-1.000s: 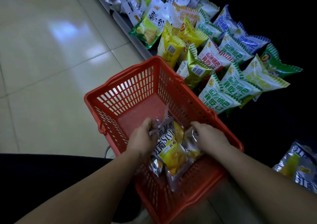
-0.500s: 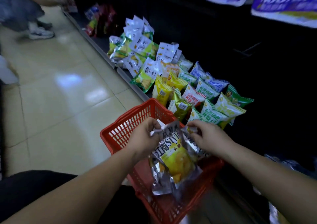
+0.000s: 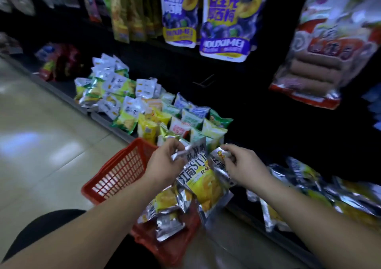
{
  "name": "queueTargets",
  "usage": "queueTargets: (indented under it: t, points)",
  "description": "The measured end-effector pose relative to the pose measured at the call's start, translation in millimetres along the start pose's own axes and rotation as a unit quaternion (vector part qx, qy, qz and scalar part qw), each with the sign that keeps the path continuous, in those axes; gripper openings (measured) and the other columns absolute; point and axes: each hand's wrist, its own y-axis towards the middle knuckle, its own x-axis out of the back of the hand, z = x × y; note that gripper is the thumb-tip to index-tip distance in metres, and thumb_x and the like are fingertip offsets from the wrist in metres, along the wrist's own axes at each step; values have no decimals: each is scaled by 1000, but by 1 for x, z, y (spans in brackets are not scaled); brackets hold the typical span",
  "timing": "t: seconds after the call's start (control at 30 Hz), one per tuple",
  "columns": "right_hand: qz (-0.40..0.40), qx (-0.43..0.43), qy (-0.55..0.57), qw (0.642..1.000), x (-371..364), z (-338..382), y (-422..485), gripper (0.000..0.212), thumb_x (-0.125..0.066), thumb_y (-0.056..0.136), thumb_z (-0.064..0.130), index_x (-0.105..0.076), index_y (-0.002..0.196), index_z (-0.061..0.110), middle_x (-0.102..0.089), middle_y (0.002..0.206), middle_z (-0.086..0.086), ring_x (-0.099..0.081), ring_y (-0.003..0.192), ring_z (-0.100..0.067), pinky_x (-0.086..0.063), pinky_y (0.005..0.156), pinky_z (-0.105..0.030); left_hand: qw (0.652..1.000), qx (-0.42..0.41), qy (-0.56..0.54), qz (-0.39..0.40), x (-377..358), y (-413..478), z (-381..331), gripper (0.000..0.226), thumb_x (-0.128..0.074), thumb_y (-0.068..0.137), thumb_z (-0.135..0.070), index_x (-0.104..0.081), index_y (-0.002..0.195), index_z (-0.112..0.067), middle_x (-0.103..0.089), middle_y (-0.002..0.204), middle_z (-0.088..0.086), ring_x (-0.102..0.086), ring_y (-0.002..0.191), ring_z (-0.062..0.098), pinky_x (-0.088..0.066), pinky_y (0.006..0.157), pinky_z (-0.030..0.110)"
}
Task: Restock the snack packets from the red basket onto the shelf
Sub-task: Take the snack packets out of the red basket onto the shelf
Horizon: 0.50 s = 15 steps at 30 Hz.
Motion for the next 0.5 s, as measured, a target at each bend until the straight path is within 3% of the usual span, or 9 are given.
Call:
queueTargets:
  t: [0.1, 0.17, 0.27, 0.4, 0.5]
  points:
    - [-47, -95, 21, 994, 34, -44, -25, 37, -59, 97, 36, -60, 133, 27, -70, 96, 1, -53, 56, -3, -41, 57, -23, 999, -6, 1, 51, -54, 8, -11, 22, -70, 89, -14, -58, 98, -30, -68, 84, 1, -53, 57, 21, -45, 54, 42]
    - [-65, -145, 22, 987, 52, -80, -41, 38, -55, 100, 30, -58, 137, 26, -67, 93, 2, -47, 51, -2, -39, 53, -24, 997, -13, -5, 76, -100, 11, -21, 26, -66, 88, -6, -58, 97, -30, -69, 81, -4, -57, 58, 22, -48, 55, 43]
    - [-97, -198, 3, 975, 75, -137, -59, 36, -49, 102, 21, -58, 137, 28, -55, 70, 10, -46, 43, -7, -33, 43, -23, 994, -38, -7, 100, -173, 14, -39, 28, -68, 88, -10, -58, 97, -34, -67, 83, -9, -57, 55, 20, -50, 55, 44]
    - [-170, -262, 12, 950, 109, -219, -82, 35, -51, 99, 19, -62, 132, 25, -67, 80, -1, -58, 59, -15, -40, 50, -28, 992, -43, -36, 110, -267, 20, -66, 20, -68, 89, -11, -61, 93, -30, -69, 82, -8, -59, 59, 18, -51, 57, 39]
    - [-257, -310, 33, 915, 133, -277, -94, 35, -58, 96, 21, -64, 130, 15, -74, 104, -15, -69, 92, -32, -55, 77, -39, 989, -27, -76, 126, -331, 28, -86, 19, -63, 93, -8, -62, 89, -26, -71, 78, -2, -59, 61, 18, -50, 55, 39]
